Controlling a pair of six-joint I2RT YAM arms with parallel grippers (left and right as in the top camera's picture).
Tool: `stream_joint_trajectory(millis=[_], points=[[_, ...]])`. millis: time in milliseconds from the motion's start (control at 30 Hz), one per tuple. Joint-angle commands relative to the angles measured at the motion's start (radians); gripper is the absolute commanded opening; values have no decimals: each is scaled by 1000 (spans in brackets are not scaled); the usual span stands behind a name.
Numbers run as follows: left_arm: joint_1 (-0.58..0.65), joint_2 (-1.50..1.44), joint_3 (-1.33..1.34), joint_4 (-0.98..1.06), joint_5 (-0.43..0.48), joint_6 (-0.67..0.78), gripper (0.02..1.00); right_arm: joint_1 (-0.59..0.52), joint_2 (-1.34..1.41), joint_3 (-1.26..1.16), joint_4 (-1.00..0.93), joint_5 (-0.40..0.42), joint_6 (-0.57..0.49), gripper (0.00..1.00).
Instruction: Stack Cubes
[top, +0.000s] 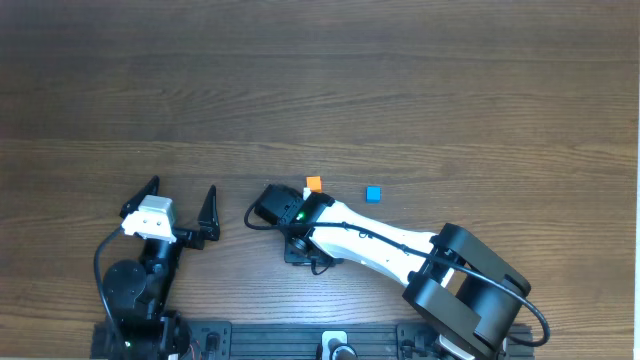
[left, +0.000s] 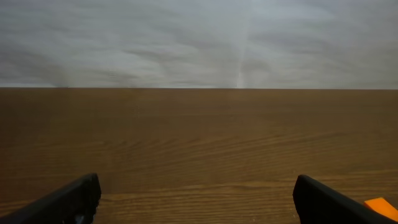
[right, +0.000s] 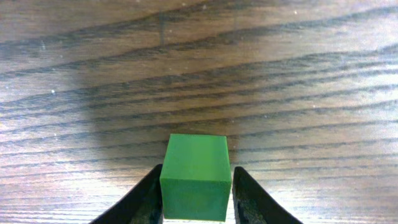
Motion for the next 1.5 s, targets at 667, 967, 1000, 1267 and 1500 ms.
stream_joint_trajectory(millis=[667, 967, 1000, 1267, 1500], points=[[5, -6, -5, 0, -1, 14, 1000, -6, -218, 37, -132, 56, -1, 12], [5, -6, -5, 0, -1, 14, 1000, -8, -364, 62, -286, 44, -1, 12], [5, -6, -5, 0, -1, 14, 998, -8, -384, 85, -322, 43, -2, 12], [5, -6, -5, 0, -1, 14, 1000, -66, -298, 397, -559, 42, -123, 12], [5, -6, -5, 0, -1, 14, 1000, -163, -106, 602, -603, -1, -270, 9]])
